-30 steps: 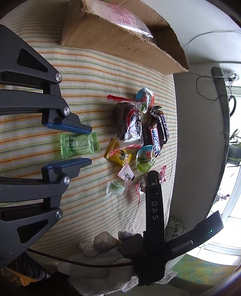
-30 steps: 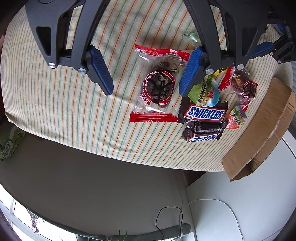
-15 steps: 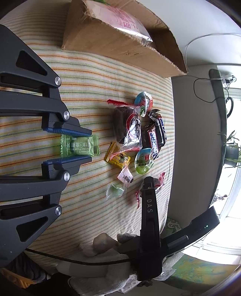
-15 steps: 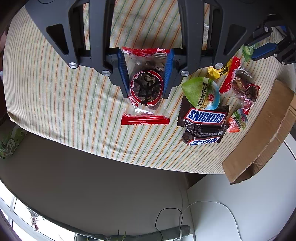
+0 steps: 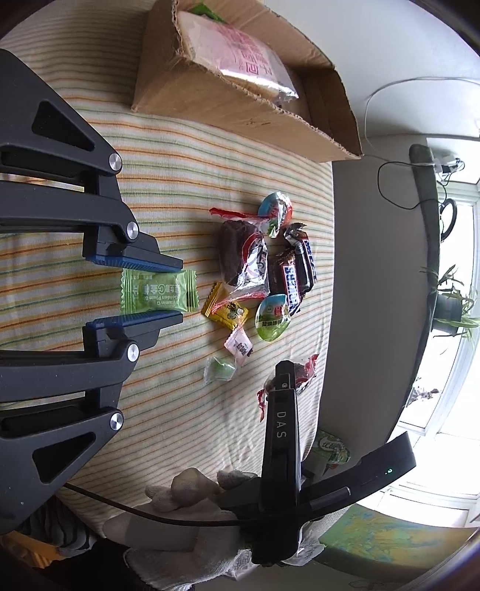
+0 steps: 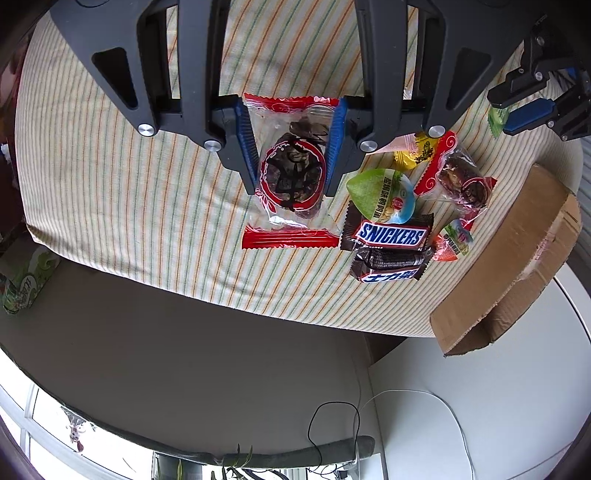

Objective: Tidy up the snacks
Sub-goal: 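Carry the green candy and red pastry into the box and release both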

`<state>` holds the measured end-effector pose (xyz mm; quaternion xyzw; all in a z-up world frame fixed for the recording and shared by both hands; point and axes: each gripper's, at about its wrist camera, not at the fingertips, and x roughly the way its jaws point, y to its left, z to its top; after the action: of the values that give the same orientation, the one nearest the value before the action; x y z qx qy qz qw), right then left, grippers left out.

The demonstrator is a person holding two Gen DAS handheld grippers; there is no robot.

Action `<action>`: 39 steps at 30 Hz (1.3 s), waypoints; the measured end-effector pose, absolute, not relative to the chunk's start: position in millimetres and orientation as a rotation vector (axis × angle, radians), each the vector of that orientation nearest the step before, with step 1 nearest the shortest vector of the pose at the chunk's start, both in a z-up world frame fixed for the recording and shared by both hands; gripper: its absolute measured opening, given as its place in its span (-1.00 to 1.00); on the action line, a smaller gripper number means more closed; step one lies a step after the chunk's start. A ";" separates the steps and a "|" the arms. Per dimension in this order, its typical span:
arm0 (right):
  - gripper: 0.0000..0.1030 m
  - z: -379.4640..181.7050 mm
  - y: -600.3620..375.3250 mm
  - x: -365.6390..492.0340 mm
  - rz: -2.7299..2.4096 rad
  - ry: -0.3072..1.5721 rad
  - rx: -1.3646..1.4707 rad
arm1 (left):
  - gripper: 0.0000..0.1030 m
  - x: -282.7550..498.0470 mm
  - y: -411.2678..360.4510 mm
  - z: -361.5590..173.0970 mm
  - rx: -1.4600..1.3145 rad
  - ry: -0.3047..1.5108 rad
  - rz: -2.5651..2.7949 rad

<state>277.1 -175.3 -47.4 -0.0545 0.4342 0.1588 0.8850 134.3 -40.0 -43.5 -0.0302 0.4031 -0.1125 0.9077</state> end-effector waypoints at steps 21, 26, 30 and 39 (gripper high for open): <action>-0.31 10.8 -91.7 263.2 0.443 0.810 -0.180 | -0.63 136.5 54.1 16.1 -0.154 0.681 -0.128; -0.31 13.6 -63.5 269.1 0.476 0.807 -0.197 | -0.62 143.2 81.3 22.2 -0.155 0.665 -0.082; -0.31 15.7 -39.1 273.5 0.505 0.801 -0.213 | -0.63 150.7 101.6 25.5 -0.157 0.662 -0.039; -0.31 17.2 9.2 287.2 0.577 0.803 -0.223 | -0.63 175.3 131.0 29.8 -0.152 0.659 0.019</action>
<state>287.2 9.2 17.2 -0.1066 0.3847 0.2761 0.8743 175.3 131.0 29.8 -0.0744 0.3233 0.0092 0.9433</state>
